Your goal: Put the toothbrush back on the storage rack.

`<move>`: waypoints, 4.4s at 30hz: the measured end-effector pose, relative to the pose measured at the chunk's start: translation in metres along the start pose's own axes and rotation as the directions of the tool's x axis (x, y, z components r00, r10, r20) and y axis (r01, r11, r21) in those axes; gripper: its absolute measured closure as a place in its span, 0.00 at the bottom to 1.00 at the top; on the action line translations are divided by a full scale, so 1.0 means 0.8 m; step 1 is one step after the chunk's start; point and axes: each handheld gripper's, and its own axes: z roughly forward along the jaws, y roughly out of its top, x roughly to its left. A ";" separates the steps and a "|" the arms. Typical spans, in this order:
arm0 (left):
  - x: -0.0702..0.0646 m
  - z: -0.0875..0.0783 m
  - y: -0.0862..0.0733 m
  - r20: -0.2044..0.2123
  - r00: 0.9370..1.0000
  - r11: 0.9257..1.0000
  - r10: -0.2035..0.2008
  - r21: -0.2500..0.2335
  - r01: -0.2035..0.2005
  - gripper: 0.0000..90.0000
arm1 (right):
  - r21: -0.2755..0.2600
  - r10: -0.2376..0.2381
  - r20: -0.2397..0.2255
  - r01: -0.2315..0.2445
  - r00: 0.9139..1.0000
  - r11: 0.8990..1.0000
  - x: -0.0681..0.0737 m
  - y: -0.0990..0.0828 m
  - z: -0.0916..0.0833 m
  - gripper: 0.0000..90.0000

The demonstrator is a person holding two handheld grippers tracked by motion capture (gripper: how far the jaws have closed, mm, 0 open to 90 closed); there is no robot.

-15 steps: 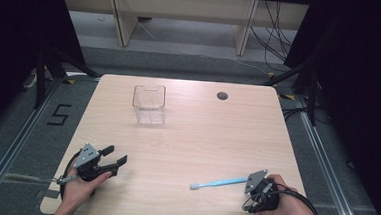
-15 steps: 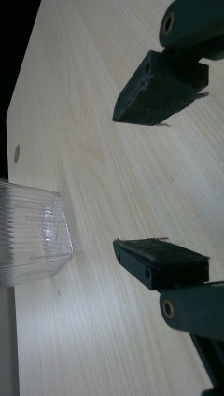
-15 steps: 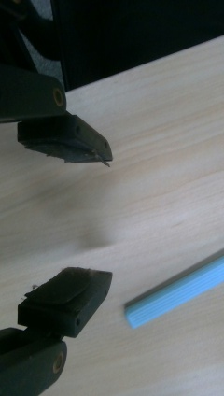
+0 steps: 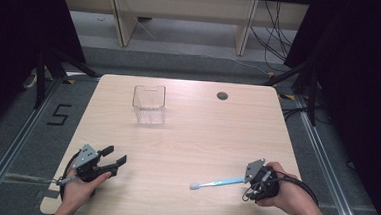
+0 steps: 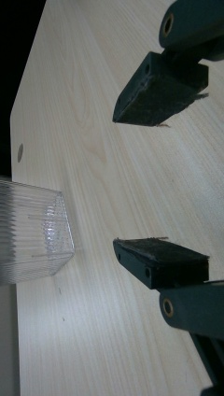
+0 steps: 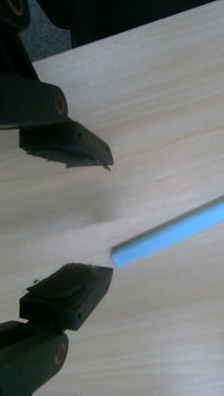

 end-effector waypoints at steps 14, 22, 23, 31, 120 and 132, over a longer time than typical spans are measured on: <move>-0.001 0.000 0.000 0.003 1.000 1.000 -0.003 0.006 0.003 0.36 | 0.034 0.014 -0.010 -0.014 1.000 0.999 -0.018 0.009 0.003 0.44; -0.001 0.000 0.000 0.004 1.000 1.000 -0.003 0.002 0.003 0.36 | 0.058 -0.051 -0.025 0.053 0.998 0.997 -0.026 0.027 0.010 0.45; -0.001 0.000 0.000 0.004 1.000 1.000 -0.002 0.003 0.002 0.36 | 0.074 -0.062 -0.029 0.064 0.998 0.995 -0.027 0.031 0.012 0.46; -0.002 0.000 0.000 0.004 1.000 1.000 0.009 0.006 -0.009 0.36 | 0.107 -0.114 -0.068 0.121 0.991 0.987 -0.030 0.046 0.022 0.46; -0.004 -0.001 -0.001 0.011 1.000 1.000 0.009 0.000 -0.009 0.35 | 0.165 -0.262 -0.217 0.299 0.941 0.940 -0.033 0.095 0.065 0.88; -0.004 -0.001 -0.001 0.012 1.000 1.000 0.009 0.002 -0.009 0.35 | 0.103 -0.266 -0.181 0.287 0.947 0.952 -0.033 0.095 0.053 0.88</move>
